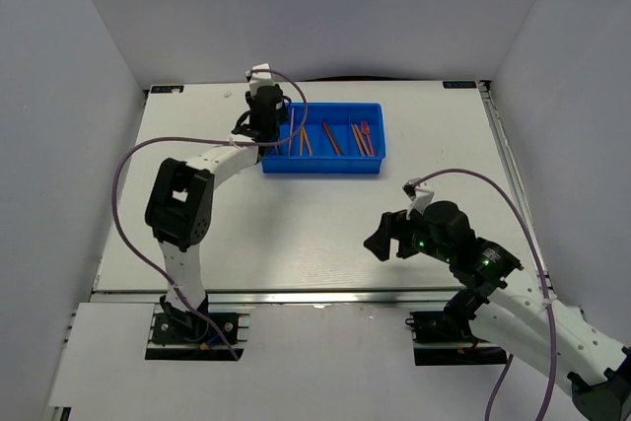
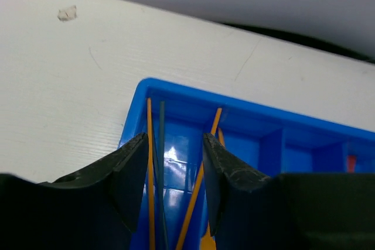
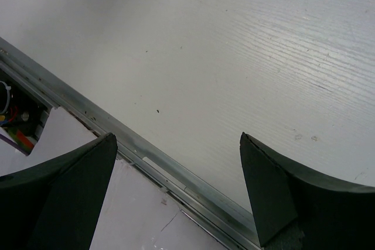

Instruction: Sort the eating utensils into containers

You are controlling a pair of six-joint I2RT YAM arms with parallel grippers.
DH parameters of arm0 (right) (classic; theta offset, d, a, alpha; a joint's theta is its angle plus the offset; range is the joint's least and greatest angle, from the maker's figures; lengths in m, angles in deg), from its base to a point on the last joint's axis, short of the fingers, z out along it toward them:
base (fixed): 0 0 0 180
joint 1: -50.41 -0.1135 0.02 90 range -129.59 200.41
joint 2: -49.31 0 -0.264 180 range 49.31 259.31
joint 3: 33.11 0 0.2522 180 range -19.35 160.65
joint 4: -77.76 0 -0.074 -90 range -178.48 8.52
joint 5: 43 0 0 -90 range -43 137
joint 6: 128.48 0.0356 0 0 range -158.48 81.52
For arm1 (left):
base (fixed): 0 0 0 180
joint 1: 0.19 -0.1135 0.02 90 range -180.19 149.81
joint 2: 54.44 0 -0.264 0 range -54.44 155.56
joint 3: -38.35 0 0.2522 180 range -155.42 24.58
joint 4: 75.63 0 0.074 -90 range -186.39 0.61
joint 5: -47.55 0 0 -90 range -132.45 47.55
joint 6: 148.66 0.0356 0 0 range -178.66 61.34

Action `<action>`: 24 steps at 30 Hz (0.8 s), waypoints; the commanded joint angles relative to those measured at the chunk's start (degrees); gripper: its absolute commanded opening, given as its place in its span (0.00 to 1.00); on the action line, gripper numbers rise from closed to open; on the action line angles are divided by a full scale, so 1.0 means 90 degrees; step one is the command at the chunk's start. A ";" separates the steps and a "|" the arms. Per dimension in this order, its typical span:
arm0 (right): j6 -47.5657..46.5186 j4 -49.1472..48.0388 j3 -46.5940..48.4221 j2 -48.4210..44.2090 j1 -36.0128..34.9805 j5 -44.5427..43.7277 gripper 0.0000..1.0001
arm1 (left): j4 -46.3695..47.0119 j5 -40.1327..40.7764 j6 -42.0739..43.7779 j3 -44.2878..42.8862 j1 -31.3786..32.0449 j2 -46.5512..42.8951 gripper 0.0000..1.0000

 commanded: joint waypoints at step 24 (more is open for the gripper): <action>-0.0361 0.2159 0.2195 -0.0412 0.0008 -0.3679 0.89 | -0.5455 0.2417 -0.0704 0.3373 -0.0038 -0.7435 0.98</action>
